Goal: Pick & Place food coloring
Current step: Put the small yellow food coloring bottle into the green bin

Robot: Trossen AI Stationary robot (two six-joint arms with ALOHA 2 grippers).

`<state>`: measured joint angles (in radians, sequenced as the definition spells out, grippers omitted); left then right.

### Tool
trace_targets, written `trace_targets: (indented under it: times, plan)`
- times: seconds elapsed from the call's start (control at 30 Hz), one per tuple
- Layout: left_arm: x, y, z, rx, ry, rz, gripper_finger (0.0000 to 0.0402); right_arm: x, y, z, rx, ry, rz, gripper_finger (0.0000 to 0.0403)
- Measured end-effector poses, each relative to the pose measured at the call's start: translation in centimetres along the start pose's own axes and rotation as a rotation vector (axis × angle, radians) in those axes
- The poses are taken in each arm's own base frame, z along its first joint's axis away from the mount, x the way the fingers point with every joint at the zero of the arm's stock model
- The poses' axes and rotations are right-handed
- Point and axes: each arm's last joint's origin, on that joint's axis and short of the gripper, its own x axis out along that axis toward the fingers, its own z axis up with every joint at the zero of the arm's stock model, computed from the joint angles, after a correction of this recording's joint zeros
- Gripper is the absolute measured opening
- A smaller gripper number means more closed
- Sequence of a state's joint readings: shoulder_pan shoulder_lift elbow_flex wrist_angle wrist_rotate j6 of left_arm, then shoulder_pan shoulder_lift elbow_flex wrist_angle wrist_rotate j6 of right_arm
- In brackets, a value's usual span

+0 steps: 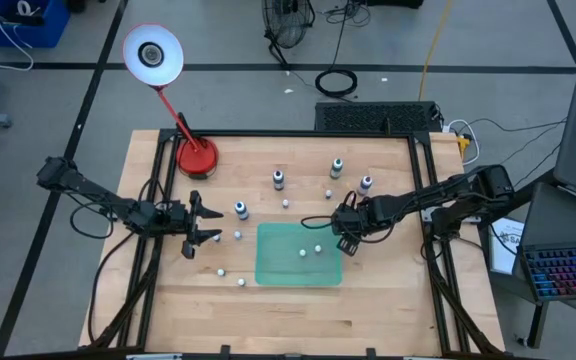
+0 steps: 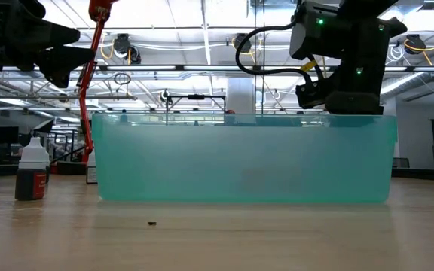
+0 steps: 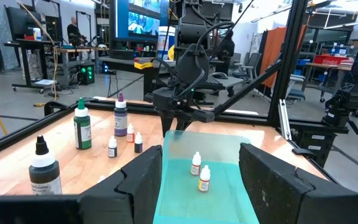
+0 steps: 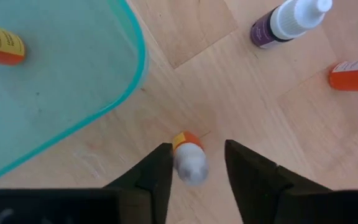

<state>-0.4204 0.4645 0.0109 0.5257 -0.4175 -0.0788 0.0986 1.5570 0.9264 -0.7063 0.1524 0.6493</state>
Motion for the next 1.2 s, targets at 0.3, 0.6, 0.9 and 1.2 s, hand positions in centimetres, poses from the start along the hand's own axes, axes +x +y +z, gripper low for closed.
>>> trace_targets:
  times: [0.3, 0.6, 0.9, 1.2]
  plan:
    - [0.0, 0.0, 0.0, 0.0, 0.0, 0.0, 0.0214, -0.1, 0.1, -0.1, -0.012, 0.015, 0.025, 0.004]
    - [0.0, 0.0, 0.0, 0.0, 0.0, 0.0, 0.0214, -3.5, 0.7, -0.3, -0.043, -0.04, 0.033, 0.004]
    - [0.0, 0.0, 0.0, 0.0, 0.0, 0.0, 0.0214, -12.4, 4.9, 1.5, -0.107, -0.366, 0.202, 0.004]
    - [0.0, 0.0, 0.0, 0.0, 0.0, 0.0, 0.0214, -15.6, 13.0, 4.9, -0.326, -0.411, 0.226, 0.004]
